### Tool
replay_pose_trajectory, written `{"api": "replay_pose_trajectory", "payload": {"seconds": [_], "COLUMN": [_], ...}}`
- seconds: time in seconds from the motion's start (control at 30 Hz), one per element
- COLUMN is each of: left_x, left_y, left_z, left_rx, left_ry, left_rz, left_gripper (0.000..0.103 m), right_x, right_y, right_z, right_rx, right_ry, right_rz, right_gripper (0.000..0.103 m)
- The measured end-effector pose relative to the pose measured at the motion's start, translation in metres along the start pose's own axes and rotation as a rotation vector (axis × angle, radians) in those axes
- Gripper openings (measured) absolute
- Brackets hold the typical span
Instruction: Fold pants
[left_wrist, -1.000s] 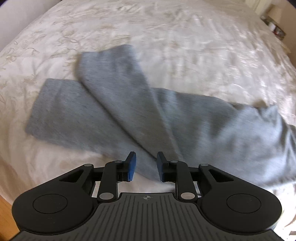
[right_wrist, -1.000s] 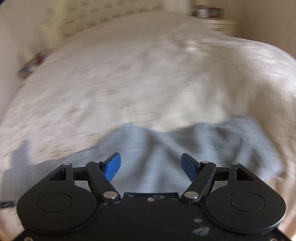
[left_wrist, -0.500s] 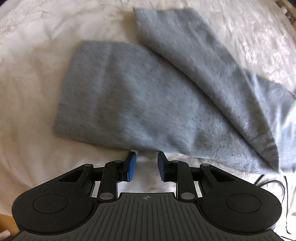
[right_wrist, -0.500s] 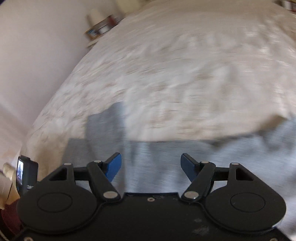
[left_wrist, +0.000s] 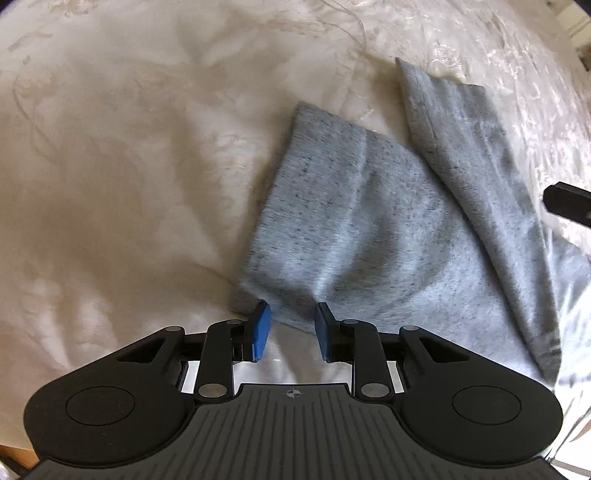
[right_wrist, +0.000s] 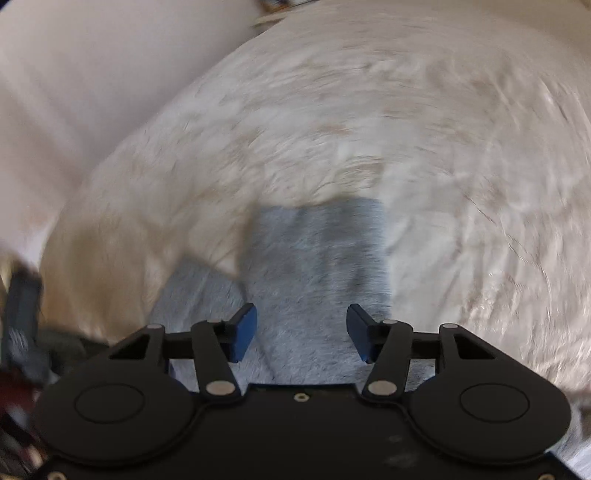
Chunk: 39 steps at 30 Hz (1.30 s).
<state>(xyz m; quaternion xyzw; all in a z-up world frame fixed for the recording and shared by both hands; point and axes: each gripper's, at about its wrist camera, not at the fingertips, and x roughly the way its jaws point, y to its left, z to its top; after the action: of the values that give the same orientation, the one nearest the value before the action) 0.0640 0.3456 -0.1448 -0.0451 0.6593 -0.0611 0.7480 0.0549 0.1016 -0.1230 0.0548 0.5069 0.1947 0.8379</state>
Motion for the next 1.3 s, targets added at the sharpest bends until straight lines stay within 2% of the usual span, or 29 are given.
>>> {"api": "replay_pose_trajectory", "payload": {"seconds": [0.07,0.17,0.3,0.37,0.4,0.43,0.47,0.5,0.6,0.73,0.83,0.87,0.93,1.0,1.1,1.2,1.3], "left_x": [-0.01,-0.025,-0.022,-0.009,-0.001,0.003,0.006,0.004,-0.009,-0.024,-0.034,-0.036,-0.04,-0.042,-0.046,-0.051,-0.047], "left_y": [0.003,0.003,-0.013,-0.014,-0.014,-0.008,-0.005,-0.003,0.011,0.037,0.06,0.066,0.075,0.075,0.066,0.047,0.019], "left_z": [0.003,0.01,0.027,0.032,0.034,0.028,0.03,0.032,0.032,0.023,0.017,0.014,0.01,0.005,0.007,0.01,0.014], "left_rx": [0.024,0.042,0.045,0.055,0.062,0.067,0.064,0.055,0.033,-0.042,-0.096,-0.112,-0.134,-0.144,-0.135,-0.078,0.001], "left_ry": [-0.016,-0.055,-0.063,-0.044,-0.023,-0.006,0.003,0.001,-0.033,-0.056,-0.065,-0.067,-0.07,-0.08,-0.108,-0.14,-0.141], "left_rz": [-0.006,-0.034,-0.098,-0.093,-0.075,-0.067,-0.078,-0.091,-0.092,-0.108,-0.095,-0.09,-0.082,-0.071,-0.05,-0.044,-0.085], "left_gripper": [0.026,0.027,0.027,0.027,0.027,0.027,0.027,0.027,0.028,0.028,0.028,0.028,0.028,0.028,0.028,0.028,0.028], "right_x": [0.007,0.013,0.033,0.047,0.052,0.055,0.056,0.051,0.025,-0.014,-0.014,-0.014,-0.016,-0.022,-0.029,-0.032,-0.034], "right_y": [-0.001,-0.025,-0.057,-0.068,-0.071,-0.072,-0.07,-0.064,-0.025,0.049,0.098,0.111,0.125,0.12,0.09,0.044,-0.004], "right_z": [-0.002,0.001,0.016,0.022,0.024,0.026,0.028,0.03,0.04,0.028,0.002,-0.009,-0.027,-0.035,-0.037,-0.036,-0.035], "right_rx": [0.003,0.143,0.275,0.32,0.332,0.334,0.332,0.317,0.188,-0.02,-0.134,-0.166,-0.174,-0.127,-0.07,-0.066,-0.036], "right_ry": [-0.008,-0.039,-0.015,0.033,0.051,0.066,0.073,0.061,-0.006,-0.053,-0.004,0.006,0.022,0.015,0.0,0.005,0.022], "right_rz": [-0.059,-0.11,-0.067,-0.041,-0.023,-0.005,0.006,0.012,0.052,0.152,0.226,0.245,0.283,0.288,0.187,0.018,-0.117], "right_gripper": [0.063,0.065,0.068,0.068,0.064,0.039,0.003,0.007,0.005,0.008,0.019,0.029,0.036,0.036,0.037,0.037,0.037]}}
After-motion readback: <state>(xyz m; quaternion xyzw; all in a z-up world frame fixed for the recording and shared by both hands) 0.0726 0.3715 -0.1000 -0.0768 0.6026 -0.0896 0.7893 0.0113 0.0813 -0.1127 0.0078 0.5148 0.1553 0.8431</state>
